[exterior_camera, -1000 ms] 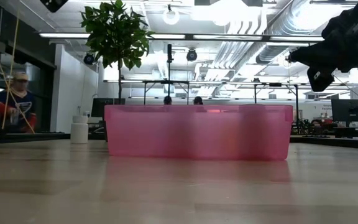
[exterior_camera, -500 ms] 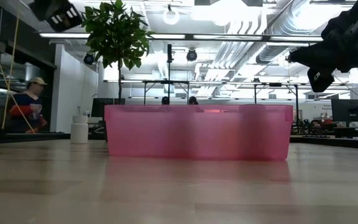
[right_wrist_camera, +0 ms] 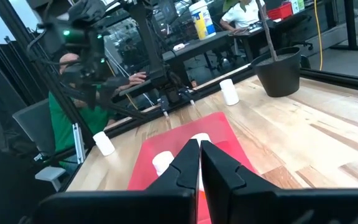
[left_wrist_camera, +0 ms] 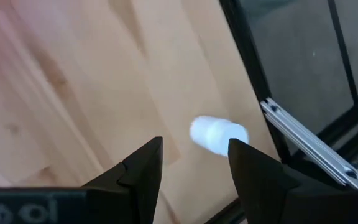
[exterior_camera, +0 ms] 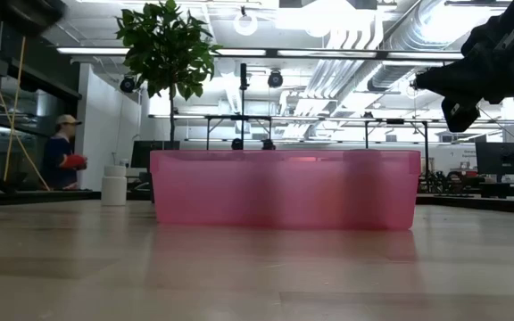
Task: Pick and place pill bottles into a basket
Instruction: Put the bottom white medicine bottle into the bin
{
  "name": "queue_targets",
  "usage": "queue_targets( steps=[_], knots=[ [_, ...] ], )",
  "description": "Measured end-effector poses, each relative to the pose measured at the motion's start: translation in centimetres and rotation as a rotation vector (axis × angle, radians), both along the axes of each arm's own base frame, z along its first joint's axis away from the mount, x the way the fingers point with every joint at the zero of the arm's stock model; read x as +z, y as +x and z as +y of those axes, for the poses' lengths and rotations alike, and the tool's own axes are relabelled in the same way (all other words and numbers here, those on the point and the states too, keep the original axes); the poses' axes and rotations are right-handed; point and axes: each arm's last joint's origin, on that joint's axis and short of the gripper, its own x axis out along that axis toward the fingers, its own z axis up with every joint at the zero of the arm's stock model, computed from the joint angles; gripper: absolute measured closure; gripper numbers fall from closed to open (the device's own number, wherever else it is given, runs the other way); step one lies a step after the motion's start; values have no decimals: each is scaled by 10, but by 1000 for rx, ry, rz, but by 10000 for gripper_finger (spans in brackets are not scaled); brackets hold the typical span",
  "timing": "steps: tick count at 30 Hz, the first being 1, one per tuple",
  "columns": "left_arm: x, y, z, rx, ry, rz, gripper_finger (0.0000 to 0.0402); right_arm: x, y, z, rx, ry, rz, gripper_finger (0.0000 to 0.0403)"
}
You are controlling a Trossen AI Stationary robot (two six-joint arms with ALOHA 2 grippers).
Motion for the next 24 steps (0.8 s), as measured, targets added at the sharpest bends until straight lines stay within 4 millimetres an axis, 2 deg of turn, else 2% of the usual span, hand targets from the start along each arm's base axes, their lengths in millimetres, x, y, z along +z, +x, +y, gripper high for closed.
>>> queue_targets(
  steps=[8,13,20,24],
  knots=[
    [0,-23,-31,53,8,55,186,0,0,0,1,0,0,396],
    [0,-28,-48,51,-27,23,186,0,0,0,0,0,0,396],
    [-5,-25,-56,92,-112,8,185,0,0,0,0,0,0,396],
    [-12,-23,-59,99,-97,44,168,0,0,0,1,0,0,396]
  ],
)
